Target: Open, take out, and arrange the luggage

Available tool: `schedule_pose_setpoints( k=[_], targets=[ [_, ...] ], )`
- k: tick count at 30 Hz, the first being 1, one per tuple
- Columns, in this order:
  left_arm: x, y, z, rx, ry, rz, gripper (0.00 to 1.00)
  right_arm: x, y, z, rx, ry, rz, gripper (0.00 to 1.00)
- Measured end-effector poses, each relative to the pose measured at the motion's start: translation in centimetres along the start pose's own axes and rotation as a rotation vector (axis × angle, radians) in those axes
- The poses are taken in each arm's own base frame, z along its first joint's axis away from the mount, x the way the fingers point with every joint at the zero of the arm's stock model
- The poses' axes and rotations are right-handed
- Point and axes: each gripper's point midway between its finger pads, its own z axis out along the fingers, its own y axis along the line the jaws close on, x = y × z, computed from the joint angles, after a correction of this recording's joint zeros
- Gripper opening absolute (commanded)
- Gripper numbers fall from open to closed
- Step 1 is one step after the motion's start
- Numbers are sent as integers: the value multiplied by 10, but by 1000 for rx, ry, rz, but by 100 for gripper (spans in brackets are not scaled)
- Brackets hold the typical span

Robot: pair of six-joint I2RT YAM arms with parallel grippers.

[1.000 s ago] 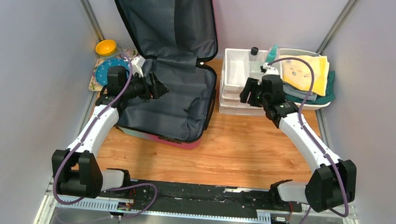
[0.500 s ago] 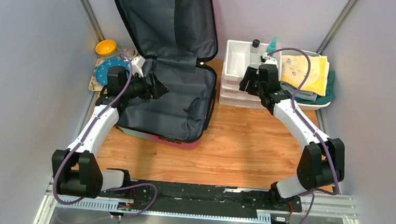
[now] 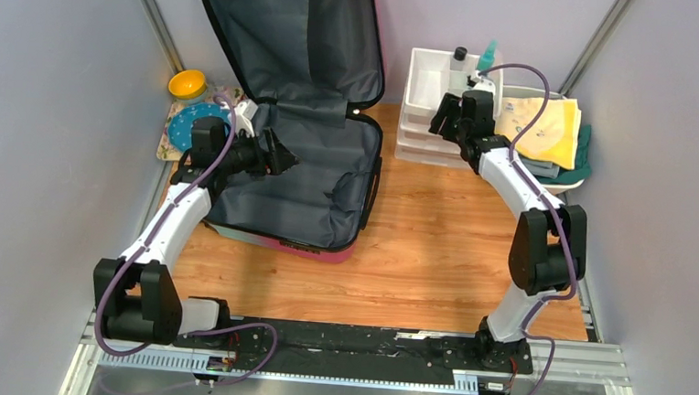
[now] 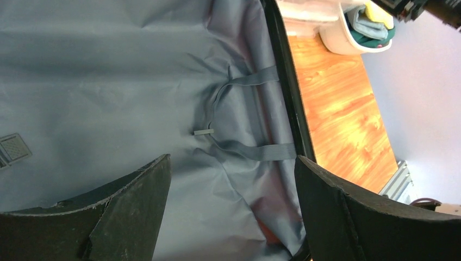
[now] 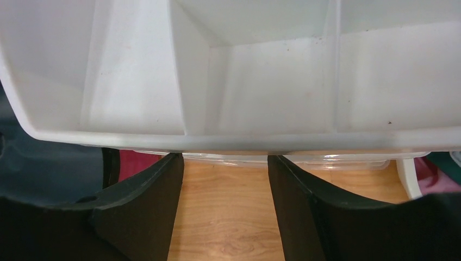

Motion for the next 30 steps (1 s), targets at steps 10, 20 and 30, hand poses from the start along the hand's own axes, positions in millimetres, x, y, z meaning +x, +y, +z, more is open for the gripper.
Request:
schedule_pose_setpoints(
  k=[10,20,30],
  targets=[
    [9,11,4,-26,41,7,91,-24,-5,39,-28,-52,-46,65],
    [-3,19,13,-57,130,39,91,-34,-3,51,-102,-75,-134,72],
    [-23,27,9,-103,180,57,91,-61,16,-2,-194,-103,-232,80]
  ],
)
